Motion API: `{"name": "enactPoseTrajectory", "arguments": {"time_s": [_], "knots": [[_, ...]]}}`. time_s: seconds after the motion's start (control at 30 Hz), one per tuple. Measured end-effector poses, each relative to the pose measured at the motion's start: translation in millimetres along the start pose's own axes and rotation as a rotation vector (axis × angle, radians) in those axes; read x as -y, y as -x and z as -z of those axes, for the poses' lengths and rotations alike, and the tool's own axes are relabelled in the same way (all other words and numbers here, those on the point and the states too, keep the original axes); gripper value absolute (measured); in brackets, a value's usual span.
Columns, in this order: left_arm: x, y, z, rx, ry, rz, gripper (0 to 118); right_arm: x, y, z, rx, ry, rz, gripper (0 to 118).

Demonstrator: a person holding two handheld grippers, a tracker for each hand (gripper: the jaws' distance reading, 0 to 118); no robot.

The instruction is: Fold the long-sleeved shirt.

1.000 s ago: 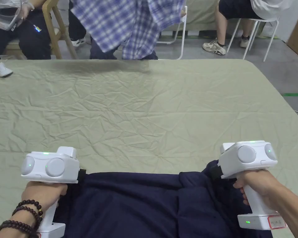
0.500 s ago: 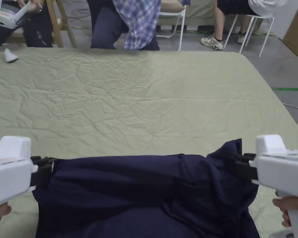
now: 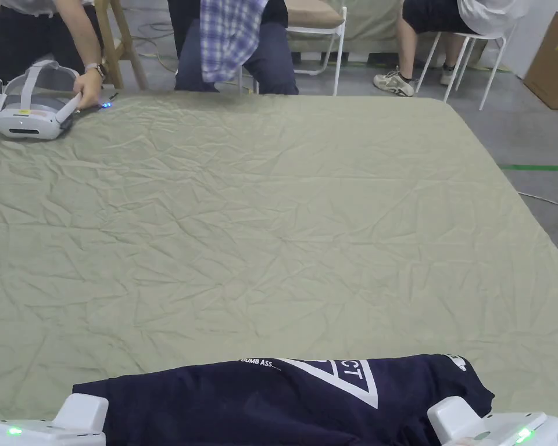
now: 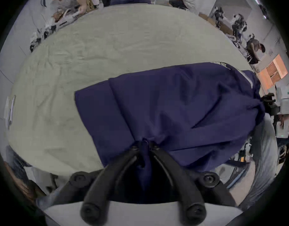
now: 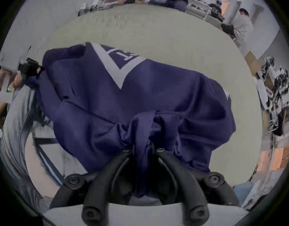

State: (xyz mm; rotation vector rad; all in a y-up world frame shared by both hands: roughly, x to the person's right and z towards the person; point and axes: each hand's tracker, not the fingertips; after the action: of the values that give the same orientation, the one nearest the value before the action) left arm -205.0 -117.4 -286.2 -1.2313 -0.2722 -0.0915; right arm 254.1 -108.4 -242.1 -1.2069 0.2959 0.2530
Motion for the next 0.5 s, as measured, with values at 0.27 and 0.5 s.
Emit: {"name": "enactPoseTrajectory", "arguments": {"time_s": [0.27,0.5], "knots": [[-4.1,3.2,-35.9,0.004,-0.126,-0.003,79,0.6,-0.2,-45.1,0.051,-0.056,0.011,60],[-23.5,-4.5,-135.9,-0.025,-0.45,-0.064,104,-35.4,12.4,-136.9,0.1,-0.468,0.188,111]]}}
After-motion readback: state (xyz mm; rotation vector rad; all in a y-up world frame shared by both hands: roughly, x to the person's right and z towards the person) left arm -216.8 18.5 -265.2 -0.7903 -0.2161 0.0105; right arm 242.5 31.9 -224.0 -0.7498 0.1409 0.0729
